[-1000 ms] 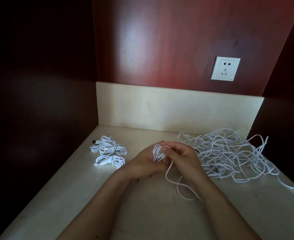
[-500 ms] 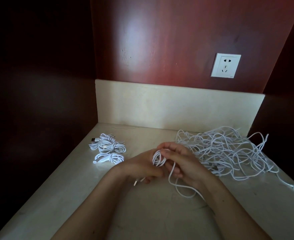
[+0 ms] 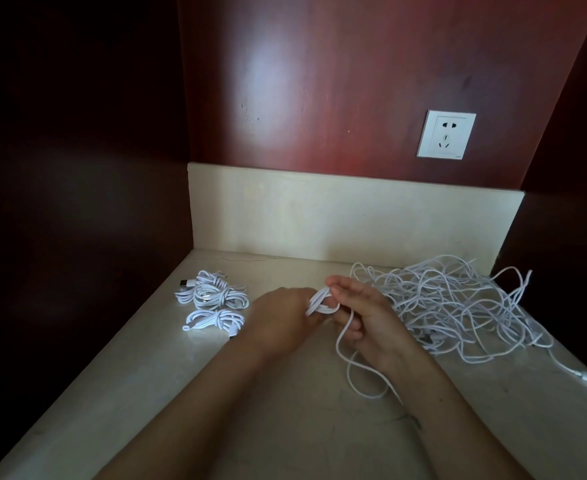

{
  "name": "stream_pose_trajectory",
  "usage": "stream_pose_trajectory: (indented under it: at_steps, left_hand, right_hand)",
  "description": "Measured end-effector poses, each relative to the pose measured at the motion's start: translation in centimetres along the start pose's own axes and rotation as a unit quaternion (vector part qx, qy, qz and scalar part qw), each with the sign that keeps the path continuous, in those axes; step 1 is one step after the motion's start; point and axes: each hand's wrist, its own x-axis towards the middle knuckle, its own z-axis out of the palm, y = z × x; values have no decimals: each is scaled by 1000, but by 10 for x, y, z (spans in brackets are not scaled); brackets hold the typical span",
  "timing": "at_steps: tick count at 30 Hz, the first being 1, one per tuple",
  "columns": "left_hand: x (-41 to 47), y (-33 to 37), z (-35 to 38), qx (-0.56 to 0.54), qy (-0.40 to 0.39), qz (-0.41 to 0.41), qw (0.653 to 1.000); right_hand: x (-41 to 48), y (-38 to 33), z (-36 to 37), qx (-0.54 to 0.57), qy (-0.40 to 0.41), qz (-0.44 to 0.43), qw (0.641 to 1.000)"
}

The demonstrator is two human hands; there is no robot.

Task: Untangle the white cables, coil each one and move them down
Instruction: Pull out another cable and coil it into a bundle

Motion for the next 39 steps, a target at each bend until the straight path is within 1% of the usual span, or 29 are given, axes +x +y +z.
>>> stream_pose_trajectory:
  at_steps: [1, 2, 4, 5, 8, 12, 14, 17, 19, 23, 26, 28, 31, 33, 35, 37, 39]
  left_hand:
    - [-1, 0, 2, 34, 51, 11, 998]
    - [-3, 1, 4, 40, 91, 28, 995]
    - [-6, 0, 9, 3, 141, 43, 989]
    - [-8, 0, 10, -40, 147, 32, 988]
    - [-9, 2, 12, -164, 128, -15, 978]
    - [-10, 7, 11, -251, 125, -35, 959]
    - [-8, 0, 15, -306, 153, -39, 939]
    - [-2, -12, 22, -346, 197, -34, 917]
    - [0, -18, 22, -336, 191, -42, 921]
    - [-2, -31, 22, -277, 165, -28, 946]
    - [1, -34, 21, -276, 169, -33, 946]
    - [2, -35, 19, -277, 168, -26, 946]
    - [0, -35, 16, -275, 146, -8, 950]
    - [0, -33, 16, -287, 123, 0, 950]
    - [-2, -30, 14, -313, 91, 21, 945]
    - [-6, -23, 11, -366, 56, 44, 928]
    - [-10, -16, 7, -429, 24, 49, 902]
  right_hand:
    - [1, -1, -1, 15, 2, 1, 1000]
    - [1, -1, -2, 24, 3, 5, 1000]
    - [2, -1, -1, 22, 5, 20, 1000]
    - [2, -1, -1, 19, 7, 26, 999]
    - [3, -1, -2, 23, 12, 30, 999]
    - [3, -2, -3, 23, 7, 28, 999]
    - [2, 0, 0, 18, -3, 31, 999]
    - [1, 5, 5, 36, -21, 37, 998]
    - [1, 7, 8, 29, -16, 35, 999]
    - [-1, 12, 10, 1, 17, 51, 999]
    - [-3, 9, 9, -23, 43, 57, 997]
    - [-4, 8, 8, -60, 49, 30, 997]
    - [-4, 8, 5, -154, 64, -36, 985]
    - [-2, 9, 4, -142, 71, -38, 987]
    - [0, 11, 4, -90, 59, -7, 994]
    - [1, 13, 6, -46, 29, 19, 998]
    - [2, 15, 7, -33, 8, 29, 999]
